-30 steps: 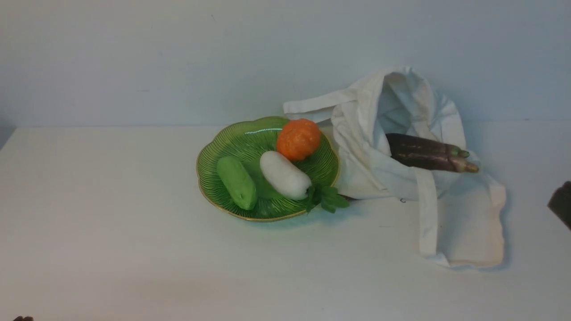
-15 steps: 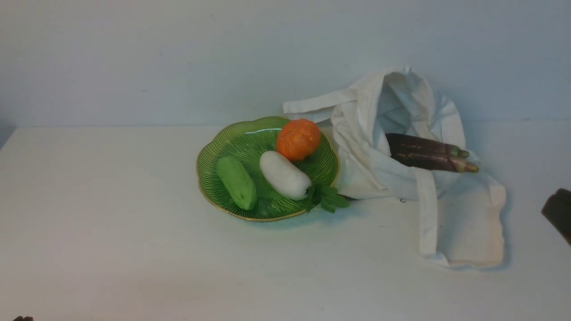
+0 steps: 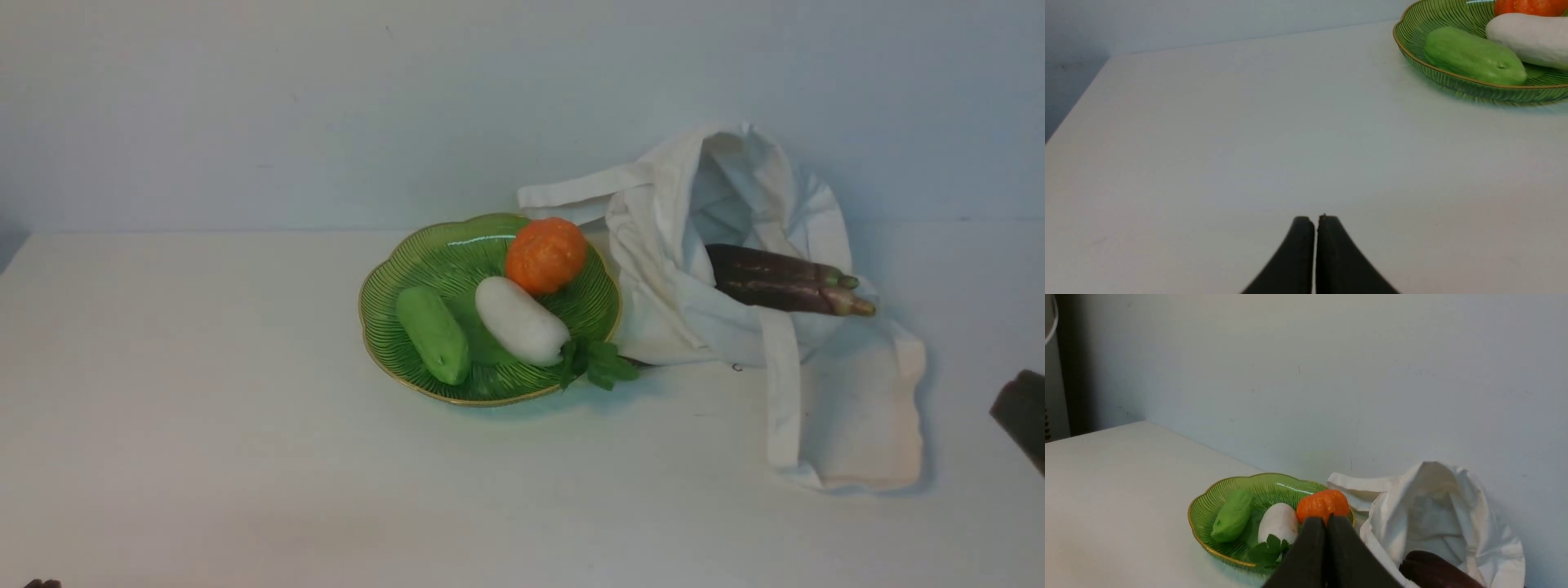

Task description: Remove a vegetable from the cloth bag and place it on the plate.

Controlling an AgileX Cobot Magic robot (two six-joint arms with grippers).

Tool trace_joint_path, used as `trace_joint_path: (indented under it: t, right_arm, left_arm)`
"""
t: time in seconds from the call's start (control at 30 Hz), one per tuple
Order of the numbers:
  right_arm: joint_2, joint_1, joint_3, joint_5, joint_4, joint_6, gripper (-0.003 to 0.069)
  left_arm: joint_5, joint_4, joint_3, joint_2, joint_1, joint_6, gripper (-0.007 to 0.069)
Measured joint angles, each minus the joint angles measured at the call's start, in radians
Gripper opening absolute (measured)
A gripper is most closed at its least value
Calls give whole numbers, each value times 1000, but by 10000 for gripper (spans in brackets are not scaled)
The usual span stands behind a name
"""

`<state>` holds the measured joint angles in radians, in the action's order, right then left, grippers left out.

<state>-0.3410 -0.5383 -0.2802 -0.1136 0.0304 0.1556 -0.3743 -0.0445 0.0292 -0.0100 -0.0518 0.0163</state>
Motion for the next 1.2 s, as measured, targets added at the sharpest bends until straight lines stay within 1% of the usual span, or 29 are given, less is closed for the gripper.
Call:
trace_joint_path:
  t: [0.03,0.07,0.23,0.33,0.37,0.43,0.53,0.73,0.9,1.2]
  right_arm:
    - [4,0,4,0,0,0,-15]
    - [45,23,50,0,0,-2,-15]
    - [153,166,167,-24,-4,-47,-15]
    - [211,242,217,-42,-19,-59,-15]
    - [221,254,220,-44,-21,-61,-15]
    - [275,317,266,-52,-30,-75,-15]
    - [310,360,294,-59,-30,-78,-15]
    - [344,404,309,-118,-30,-78,-15]
    - [352,442,308,-233,-22,-79,-15]
    - [352,507,306,-249,-15,-79,-15]
  left_arm:
    - [0,0,0,0,0,0,-5]
    - [0,0,0,0,0,0,-5]
    - [0,0,0,0,0,0,-5]
    - [0,0,0,0,0,0,-5]
    - [0,0,0,0,0,0,-5]
    - [0,0,0,0,0,0,-5]
    - [0,0,0,0,0,0,-5]
    - [0,0,0,0,0,0,-5]
    - [0,0,0,0,0,0,-5]
    - [0,0,0,0,0,0,-5]
